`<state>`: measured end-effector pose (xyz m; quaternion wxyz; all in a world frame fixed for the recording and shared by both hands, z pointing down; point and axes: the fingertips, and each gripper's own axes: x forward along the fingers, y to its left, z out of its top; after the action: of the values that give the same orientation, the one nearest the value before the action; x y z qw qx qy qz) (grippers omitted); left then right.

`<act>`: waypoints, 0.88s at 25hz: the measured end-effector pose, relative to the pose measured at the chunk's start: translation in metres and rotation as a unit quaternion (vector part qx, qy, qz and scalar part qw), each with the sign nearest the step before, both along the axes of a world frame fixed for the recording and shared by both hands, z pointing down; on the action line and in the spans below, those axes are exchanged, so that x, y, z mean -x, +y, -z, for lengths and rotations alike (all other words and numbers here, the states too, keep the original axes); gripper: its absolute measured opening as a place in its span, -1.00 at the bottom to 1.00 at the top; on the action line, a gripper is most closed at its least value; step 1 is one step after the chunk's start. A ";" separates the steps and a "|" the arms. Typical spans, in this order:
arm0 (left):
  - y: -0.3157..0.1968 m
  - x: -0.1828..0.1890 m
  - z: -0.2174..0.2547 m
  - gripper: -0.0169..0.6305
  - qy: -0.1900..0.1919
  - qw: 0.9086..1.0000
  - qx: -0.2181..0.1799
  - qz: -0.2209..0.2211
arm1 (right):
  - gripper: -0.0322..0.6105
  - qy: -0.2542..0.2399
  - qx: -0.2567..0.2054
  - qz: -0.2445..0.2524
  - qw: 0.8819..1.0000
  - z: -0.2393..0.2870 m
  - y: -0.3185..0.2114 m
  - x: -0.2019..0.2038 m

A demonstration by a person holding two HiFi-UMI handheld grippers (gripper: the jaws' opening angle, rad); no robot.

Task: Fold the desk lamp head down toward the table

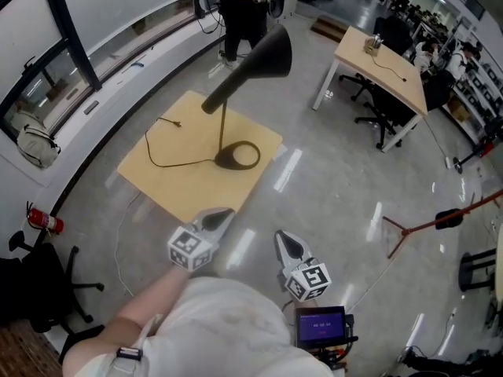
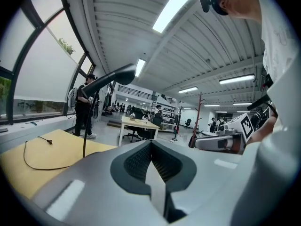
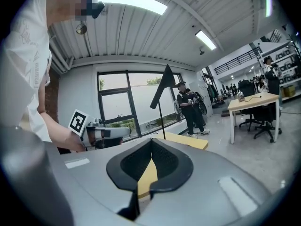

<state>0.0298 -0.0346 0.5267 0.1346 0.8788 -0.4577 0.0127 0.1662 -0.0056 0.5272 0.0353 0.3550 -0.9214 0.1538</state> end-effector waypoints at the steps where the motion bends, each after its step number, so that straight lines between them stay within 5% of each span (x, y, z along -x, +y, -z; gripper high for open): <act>1: -0.009 0.006 0.002 -0.94 0.003 1.000 -0.004 0.001 | -0.86 0.001 -0.003 -0.001 1.000 0.003 -0.008 0.005; 22: -0.095 0.104 0.028 -0.94 0.013 0.999 -0.029 0.009 | -0.86 0.017 -0.078 0.001 0.997 0.063 -0.128 0.095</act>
<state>-0.0740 -0.1295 0.4991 0.1149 0.8781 -0.4643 -0.0136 0.0712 -0.1341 0.4638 0.0231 0.3585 -0.9302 0.0754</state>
